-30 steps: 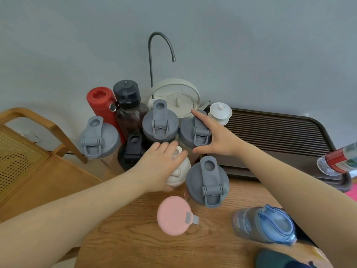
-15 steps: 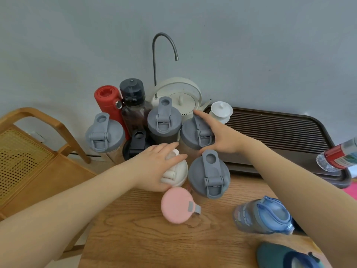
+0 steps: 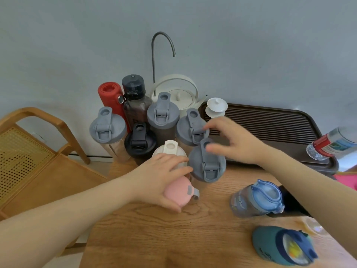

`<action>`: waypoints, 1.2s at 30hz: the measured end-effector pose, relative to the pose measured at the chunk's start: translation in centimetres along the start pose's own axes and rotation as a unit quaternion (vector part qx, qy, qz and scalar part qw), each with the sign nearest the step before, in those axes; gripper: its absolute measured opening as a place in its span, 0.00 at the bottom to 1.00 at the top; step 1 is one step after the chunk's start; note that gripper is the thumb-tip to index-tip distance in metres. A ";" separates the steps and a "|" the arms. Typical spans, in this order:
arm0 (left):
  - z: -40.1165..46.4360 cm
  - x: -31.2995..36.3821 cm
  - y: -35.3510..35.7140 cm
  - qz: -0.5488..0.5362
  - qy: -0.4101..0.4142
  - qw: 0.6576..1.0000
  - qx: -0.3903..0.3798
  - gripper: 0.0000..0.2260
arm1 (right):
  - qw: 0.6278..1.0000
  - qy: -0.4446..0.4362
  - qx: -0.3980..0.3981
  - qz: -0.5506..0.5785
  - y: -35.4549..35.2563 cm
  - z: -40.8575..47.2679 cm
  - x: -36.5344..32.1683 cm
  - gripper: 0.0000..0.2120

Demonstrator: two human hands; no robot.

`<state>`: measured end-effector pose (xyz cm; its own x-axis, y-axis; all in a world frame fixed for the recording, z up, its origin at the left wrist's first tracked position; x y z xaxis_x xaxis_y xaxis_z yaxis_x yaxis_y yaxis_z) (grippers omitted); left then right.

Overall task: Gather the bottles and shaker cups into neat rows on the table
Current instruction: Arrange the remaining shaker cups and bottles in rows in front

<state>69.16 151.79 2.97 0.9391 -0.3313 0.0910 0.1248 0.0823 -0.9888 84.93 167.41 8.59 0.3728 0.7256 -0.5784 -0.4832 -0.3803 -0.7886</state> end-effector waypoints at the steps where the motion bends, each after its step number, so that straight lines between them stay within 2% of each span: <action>1: -0.2 0.3 0.3 0.029 0.002 1.000 0.007 0.42 | 0.996 -0.030 -0.060 -0.064 0.5 -0.9 -0.4 0.33; 3: -0.3 0.6 0.7 0.059 0.005 0.998 0.026 0.44 | 0.968 -0.068 -0.147 -0.193 1.8 -2.2 -0.3 0.45; 5: -0.4 1.1 0.9 0.065 0.019 0.996 0.051 0.43 | 0.944 -0.089 -0.162 -0.272 3.0 -2.9 -0.1 0.47; 6: -0.5 1.3 1.0 0.066 0.027 0.996 0.060 0.42 | 0.946 -0.086 -0.147 -0.277 3.3 -3.1 -0.1 0.46; 10: -1.1 1.7 1.4 0.058 0.054 0.993 0.088 0.35 | 0.964 -0.038 -0.082 -0.249 4.2 -3.1 -0.6 0.42; 15: -2.2 1.2 1.1 0.057 0.051 0.994 0.084 0.34 | 0.956 -0.088 -0.075 -0.269 3.8 -2.9 -1.4 0.45; 17: -2.7 0.8 0.9 0.052 0.038 0.995 0.080 0.33 | 0.977 -0.063 -0.032 -0.199 3.0 -1.6 -1.4 0.41; 19: -3.2 0.2 0.7 0.053 0.016 0.997 0.063 0.32 | 0.994 -0.005 0.028 -0.104 2.2 0.5 -1.1 0.32; 21: -3.7 -0.2 0.7 0.050 -0.009 0.998 0.041 0.31 | 0.997 0.057 0.033 -0.042 2.1 3.1 -0.2 0.28; 24: -4.2 -0.6 0.7 0.036 -0.040 0.998 0.035 0.31 | 0.991 0.132 -0.030 0.018 3.0 6.2 1.0 0.34; 28: -3.6 -0.8 -0.4 0.004 -0.088 0.990 0.113 0.25 | 0.987 0.112 -0.112 -0.024 4.6 8.1 1.7 0.46; 31: -2.0 -1.6 -1.1 0.002 -0.147 0.979 0.142 0.26 | 0.988 0.119 -0.081 -0.057 4.8 8.5 2.3 0.46; 34: -0.6 -2.5 -0.5 -0.027 -0.227 0.972 0.054 0.35 | 0.986 0.153 -0.024 -0.065 5.1 8.5 2.5 0.44; 36: 0.0 -2.7 0.0 -0.046 -0.246 0.968 0.005 0.37 | 0.984 0.158 -0.003 -0.081 5.5 8.5 2.3 0.44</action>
<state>66.66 152.63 2.67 0.9622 0.1495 0.2275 0.2169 0.0840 -0.9726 76.42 171.88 4.68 0.6731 0.5630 -0.4795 -0.3920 -0.2782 -0.8769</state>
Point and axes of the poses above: each hand's wrist, its own z-axis towards the middle knuckle, its own y-axis out of the palm, x = y × z, the point moved 2 cm from there along z, towards the middle knuckle, and after that the axes turned 14 degrees about x, right-handed, at the moved point
